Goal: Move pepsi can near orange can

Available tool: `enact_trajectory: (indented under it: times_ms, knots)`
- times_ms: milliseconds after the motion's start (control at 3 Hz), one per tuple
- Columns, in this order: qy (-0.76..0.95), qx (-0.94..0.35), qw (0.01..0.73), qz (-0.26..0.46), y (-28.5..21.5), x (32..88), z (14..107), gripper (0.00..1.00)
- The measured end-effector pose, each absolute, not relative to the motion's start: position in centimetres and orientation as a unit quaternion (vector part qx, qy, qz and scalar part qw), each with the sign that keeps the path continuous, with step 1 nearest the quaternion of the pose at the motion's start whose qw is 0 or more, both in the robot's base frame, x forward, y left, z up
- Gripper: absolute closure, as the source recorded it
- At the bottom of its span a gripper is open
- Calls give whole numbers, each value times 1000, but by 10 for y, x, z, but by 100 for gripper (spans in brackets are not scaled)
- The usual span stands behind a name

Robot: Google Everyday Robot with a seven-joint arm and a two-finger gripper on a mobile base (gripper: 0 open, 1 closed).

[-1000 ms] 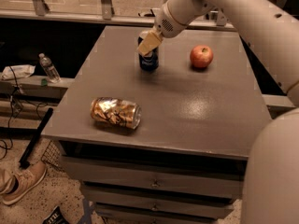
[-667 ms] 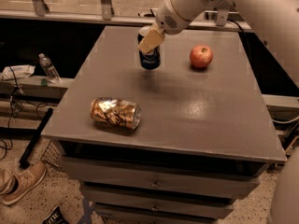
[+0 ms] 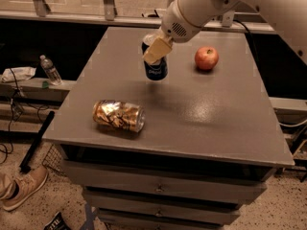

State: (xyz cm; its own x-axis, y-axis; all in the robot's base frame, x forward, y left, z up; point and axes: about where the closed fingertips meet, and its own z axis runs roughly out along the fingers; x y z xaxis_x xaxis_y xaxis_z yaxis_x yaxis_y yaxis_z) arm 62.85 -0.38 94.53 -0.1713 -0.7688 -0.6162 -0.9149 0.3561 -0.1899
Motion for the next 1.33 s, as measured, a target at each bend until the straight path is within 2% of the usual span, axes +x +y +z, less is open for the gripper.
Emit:
enact_trajectory:
  times_ms: [1333]
  knots:
    - [726,-607,286,149,7,574,921,100]
